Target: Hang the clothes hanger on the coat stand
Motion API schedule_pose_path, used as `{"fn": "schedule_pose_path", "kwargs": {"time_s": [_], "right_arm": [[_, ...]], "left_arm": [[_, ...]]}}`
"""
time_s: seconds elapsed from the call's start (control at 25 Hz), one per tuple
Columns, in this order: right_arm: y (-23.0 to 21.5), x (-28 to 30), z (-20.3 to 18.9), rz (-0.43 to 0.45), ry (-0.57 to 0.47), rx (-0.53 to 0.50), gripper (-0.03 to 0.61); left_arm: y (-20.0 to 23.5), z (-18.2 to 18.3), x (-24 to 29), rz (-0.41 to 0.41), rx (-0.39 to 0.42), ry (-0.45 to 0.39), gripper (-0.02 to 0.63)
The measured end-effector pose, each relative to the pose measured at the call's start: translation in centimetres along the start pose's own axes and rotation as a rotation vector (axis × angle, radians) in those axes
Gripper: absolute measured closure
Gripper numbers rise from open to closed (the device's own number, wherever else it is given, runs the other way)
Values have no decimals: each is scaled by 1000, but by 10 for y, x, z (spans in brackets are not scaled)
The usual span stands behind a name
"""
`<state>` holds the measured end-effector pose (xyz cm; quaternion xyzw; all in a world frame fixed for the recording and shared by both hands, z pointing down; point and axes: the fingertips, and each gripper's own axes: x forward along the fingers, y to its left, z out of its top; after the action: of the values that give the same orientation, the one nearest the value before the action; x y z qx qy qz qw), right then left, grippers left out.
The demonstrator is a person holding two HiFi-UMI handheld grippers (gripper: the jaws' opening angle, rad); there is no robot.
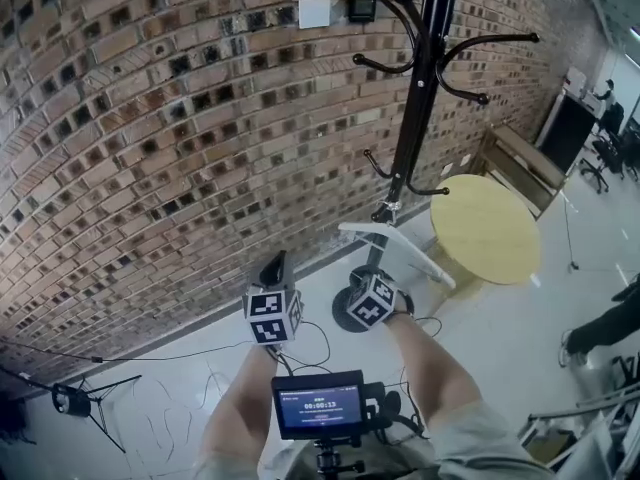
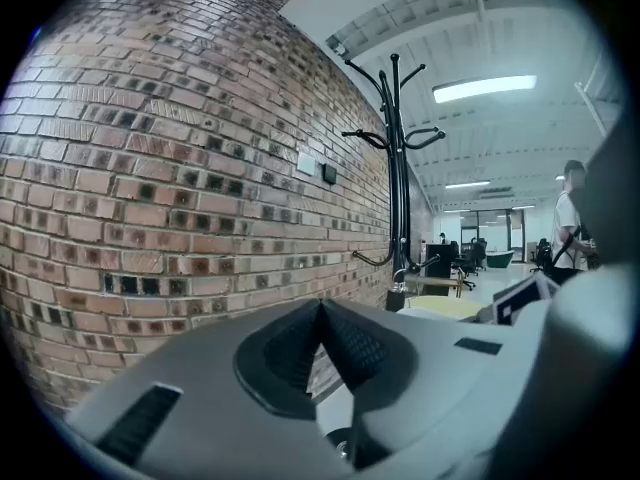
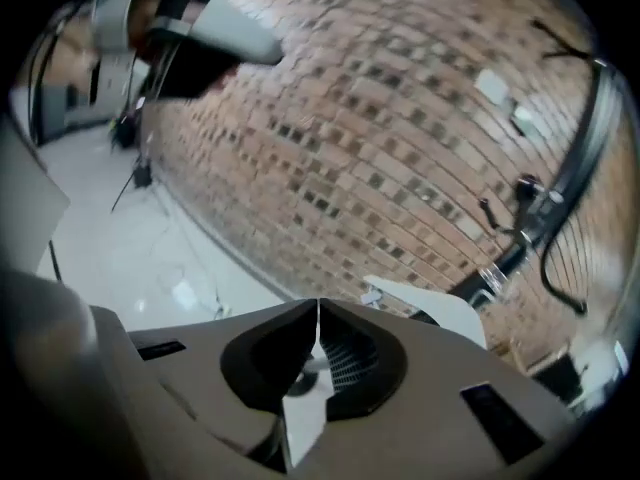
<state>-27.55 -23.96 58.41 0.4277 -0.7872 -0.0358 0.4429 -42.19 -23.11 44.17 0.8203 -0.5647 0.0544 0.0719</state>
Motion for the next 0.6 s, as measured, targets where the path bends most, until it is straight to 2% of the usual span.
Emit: {"fn": "schedule_pose_path", "kwargs": {"time_s": [0.12, 0.24, 0.32, 0.44, 0.6], "right_arm": [[-31, -35, -1, -68, -185, 337, 578], [-61, -70, -15, -121, -315, 556, 578], [-79, -98, -24, -153, -387, 625, 578], [-107, -144, -44, -203, -477, 671, 578], [-147, -194, -87, -271, -506, 685, 578]], "left_arm": [[-21, -2, 6, -30, 5, -8, 603], [-47, -4, 10, -64, 12, -12, 603], [-64, -6, 11, -88, 19, -11, 603], [-73, -7, 6, -92, 36, -18, 603], [-66, -21, -3, -58, -3, 13, 604]]}}
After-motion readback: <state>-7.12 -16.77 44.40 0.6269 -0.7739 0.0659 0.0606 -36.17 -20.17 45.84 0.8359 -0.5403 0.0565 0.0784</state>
